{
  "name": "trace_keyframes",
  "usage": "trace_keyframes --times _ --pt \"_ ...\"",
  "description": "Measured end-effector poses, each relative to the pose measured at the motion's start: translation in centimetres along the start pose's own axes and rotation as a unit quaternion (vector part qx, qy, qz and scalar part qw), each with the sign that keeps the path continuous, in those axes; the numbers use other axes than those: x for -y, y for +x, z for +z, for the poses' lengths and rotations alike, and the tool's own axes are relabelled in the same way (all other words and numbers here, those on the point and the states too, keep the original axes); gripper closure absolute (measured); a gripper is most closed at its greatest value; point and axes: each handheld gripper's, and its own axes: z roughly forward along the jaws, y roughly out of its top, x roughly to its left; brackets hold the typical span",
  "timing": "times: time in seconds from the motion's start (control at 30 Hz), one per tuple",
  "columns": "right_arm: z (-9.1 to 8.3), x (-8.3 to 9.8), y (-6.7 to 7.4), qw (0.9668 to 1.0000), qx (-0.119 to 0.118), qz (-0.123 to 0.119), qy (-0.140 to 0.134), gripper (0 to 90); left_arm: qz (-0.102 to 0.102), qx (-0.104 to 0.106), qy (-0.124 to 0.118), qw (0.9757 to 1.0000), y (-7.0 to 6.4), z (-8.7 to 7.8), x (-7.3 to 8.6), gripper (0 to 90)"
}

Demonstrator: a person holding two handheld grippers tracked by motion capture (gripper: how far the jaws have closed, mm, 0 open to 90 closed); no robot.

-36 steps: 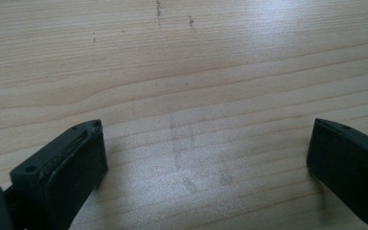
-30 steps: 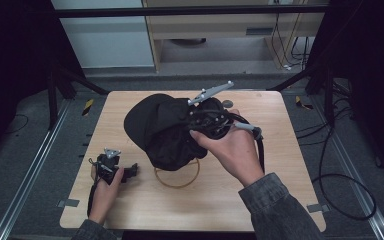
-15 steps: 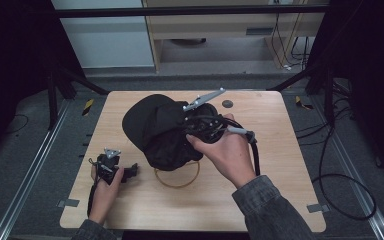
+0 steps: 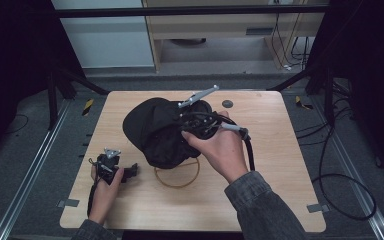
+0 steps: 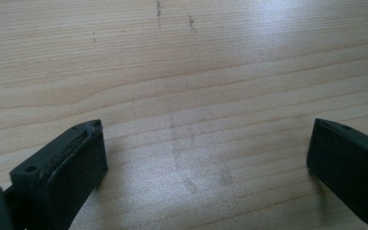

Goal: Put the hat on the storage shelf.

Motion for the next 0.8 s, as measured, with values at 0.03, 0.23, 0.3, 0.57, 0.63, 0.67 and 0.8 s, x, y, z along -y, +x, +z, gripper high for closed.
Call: trace_keyframes --times 0.03,0.23,0.3,0.57,0.63,0.67,0.8 --pt "0.03 -0.04 -0.01 1.0 -0.001 0.002 0.0 81.7 0.0 0.0 0.0 1.0 -0.01 0.0 0.0 0.0" --pt "0.28 -0.13 -0.11 1.0 -0.002 0.004 0.001 78.6 0.0 -0.001 0.001 1.0 -0.01 -0.01 -0.01 0.0" --pt "0.34 -0.16 -0.17 1.0 -0.003 0.005 0.001 76.6 0.0 0.0 0.0 1.0 0.0 0.0 0.0 0.0" --pt "0.54 -0.3 -0.34 0.9998 -0.012 0.014 -0.002 69.4 0.0 0.0 0.0 1.0 0.0 -0.01 0.0 0.0" --pt "0.55 -0.32 -0.38 0.9998 -0.013 0.015 -0.001 66.5 0.0 0.0 0.0 1.0 0.0 0.0 0.0 0.0" --pt "0.55 -0.32 -0.44 0.9998 -0.011 0.016 -0.002 65.3 0.0 0.0 0.0 1.0 0.0 0.0 0.0 0.0" --pt "0.44 -0.28 -0.58 0.9997 -0.01 0.021 -0.003 59.5 0.0 0.0 0.0 1.0 0.0 0.0 0.0 0.0"
